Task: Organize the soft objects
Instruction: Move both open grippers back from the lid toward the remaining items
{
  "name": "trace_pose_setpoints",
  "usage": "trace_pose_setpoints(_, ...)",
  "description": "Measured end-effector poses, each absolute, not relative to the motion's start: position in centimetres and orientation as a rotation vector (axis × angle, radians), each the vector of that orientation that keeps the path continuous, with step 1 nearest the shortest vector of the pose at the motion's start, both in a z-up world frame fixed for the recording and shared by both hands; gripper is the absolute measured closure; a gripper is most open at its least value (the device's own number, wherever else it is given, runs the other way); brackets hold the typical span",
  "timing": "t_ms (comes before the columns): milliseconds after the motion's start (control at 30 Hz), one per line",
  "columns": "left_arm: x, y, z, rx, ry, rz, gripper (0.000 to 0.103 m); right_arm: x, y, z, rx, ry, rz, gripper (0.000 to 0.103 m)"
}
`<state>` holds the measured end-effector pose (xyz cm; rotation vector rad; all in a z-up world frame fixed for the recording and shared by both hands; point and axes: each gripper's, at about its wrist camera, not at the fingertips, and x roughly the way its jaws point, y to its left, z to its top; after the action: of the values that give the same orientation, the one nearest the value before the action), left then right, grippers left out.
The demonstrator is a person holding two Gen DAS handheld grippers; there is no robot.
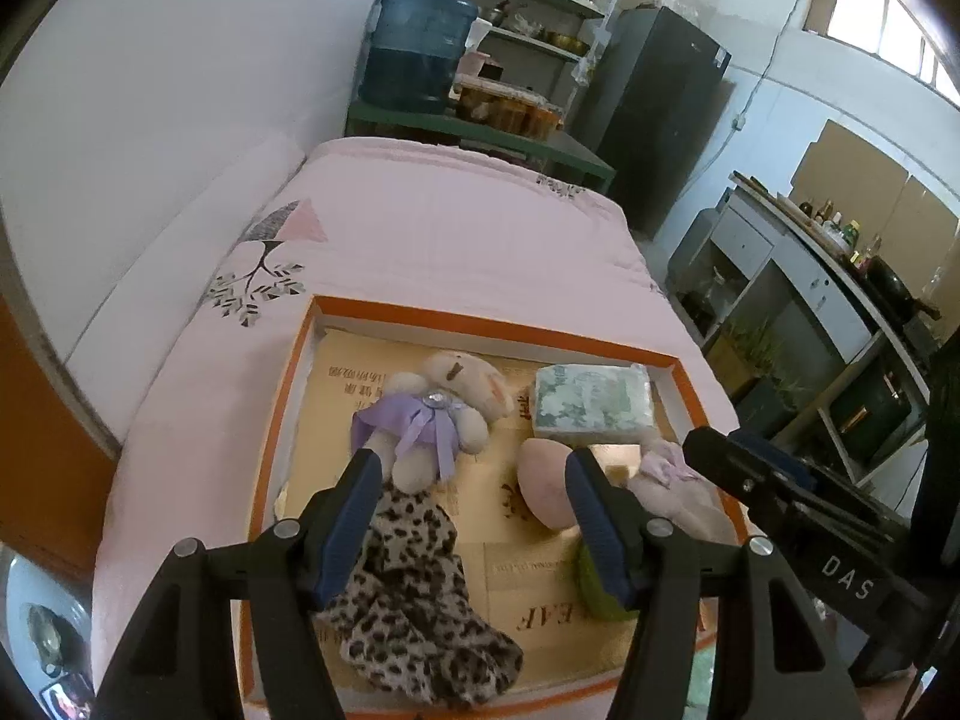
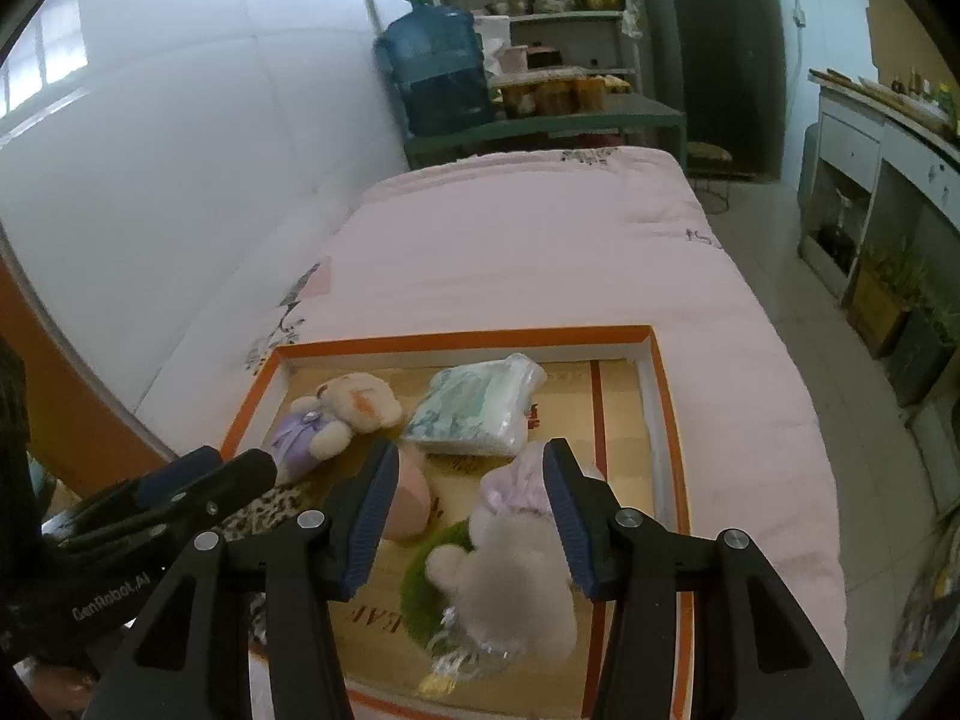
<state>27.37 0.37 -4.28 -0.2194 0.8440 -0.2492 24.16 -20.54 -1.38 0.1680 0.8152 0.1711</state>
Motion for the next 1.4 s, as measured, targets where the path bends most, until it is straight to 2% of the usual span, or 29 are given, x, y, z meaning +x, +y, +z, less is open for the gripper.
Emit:
trace_pose_setpoints(867,19.0,1.0,-0.7,-0.252,0.748,-0.269,0.040,14.4,-19.1,3.4,0.167,0.740,0.208,0.051)
trace_pose_setpoints(1400,13.2,1.4,-0.5,-0.240,0.720,-0.272,0.040,6.9,-18.5,3.8,0.169,0.708,0.207,0.051)
